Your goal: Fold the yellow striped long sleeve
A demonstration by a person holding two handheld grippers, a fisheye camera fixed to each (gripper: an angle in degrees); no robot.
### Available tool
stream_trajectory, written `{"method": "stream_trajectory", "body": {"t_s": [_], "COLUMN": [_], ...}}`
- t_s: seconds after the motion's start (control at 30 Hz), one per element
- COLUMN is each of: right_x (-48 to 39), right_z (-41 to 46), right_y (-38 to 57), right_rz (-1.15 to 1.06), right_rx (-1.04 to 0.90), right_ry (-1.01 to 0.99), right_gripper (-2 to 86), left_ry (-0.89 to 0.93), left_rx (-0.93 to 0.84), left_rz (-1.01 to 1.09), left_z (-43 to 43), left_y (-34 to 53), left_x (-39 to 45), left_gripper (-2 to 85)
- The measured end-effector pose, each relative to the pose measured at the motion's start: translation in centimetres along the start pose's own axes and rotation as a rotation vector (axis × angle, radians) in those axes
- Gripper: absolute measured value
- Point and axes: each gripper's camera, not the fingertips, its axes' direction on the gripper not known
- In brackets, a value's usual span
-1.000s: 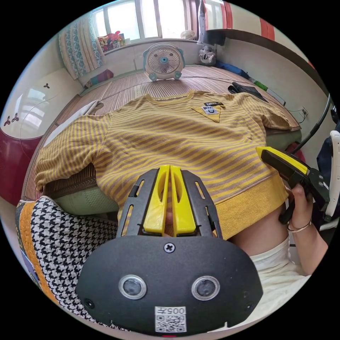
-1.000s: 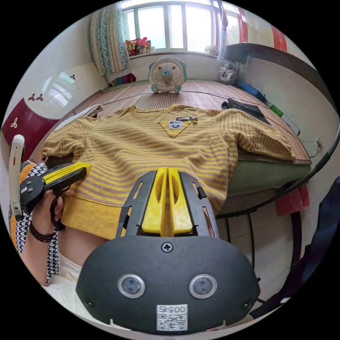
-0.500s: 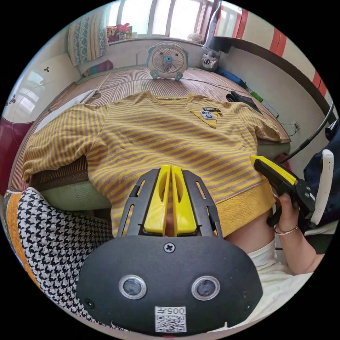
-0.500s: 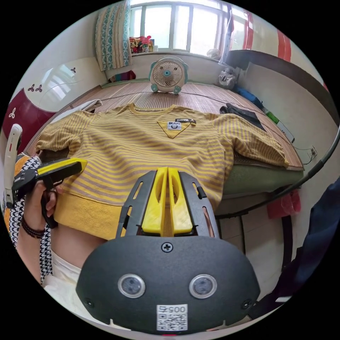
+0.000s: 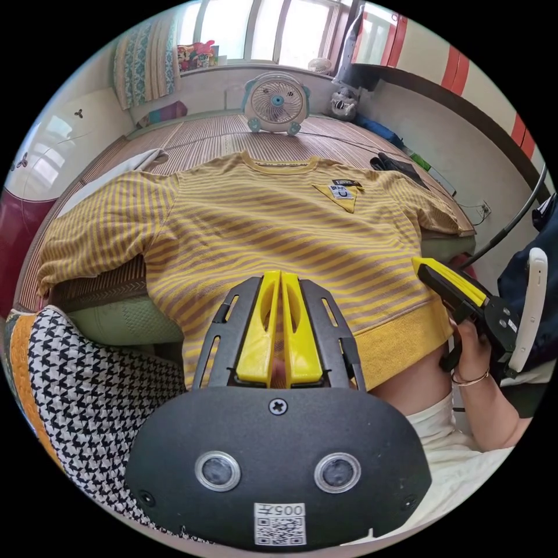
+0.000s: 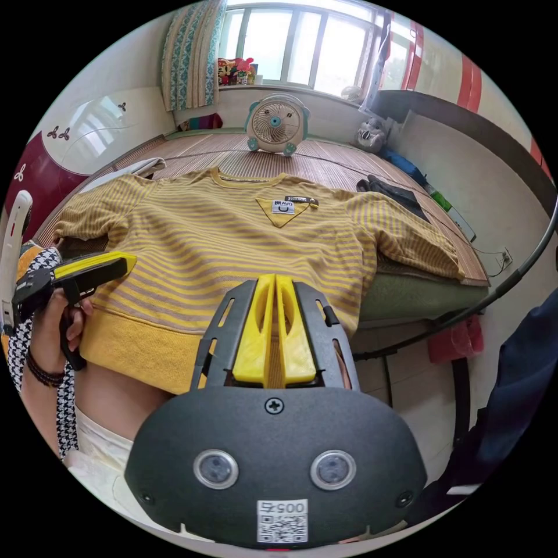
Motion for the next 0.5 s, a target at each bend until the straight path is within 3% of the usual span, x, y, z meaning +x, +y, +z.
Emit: {"method": "stream_trajectory", "body": {"t_s": [0.23,0.37,0.5], "right_x": [0.6,1.2,1.2], "right_z": [-0.2,-0.2,-0.3], "right_y": [0.3,0.3,0.4], "right_rz": [0.015,0.035,0.034], "right_rx": [0.002,0.003,0.003], "right_ry": [-0.016,-0.054,-0.050], "right_gripper": [-1.5,-1.5,-1.5], "left_ry": [-0.036,0.049,0.124], "left_rx": [-0.037,-0.017,0.087], "left_rz": [0.002,-0.060,-0.195], "left_z": [-1.9,-3.3,-6.8], "left_y": [-0.9,-0.7,-0.2], "left_x": [-2.8,-6.5,-13.3], "left_gripper": [0.3,1.8,9.7]}}
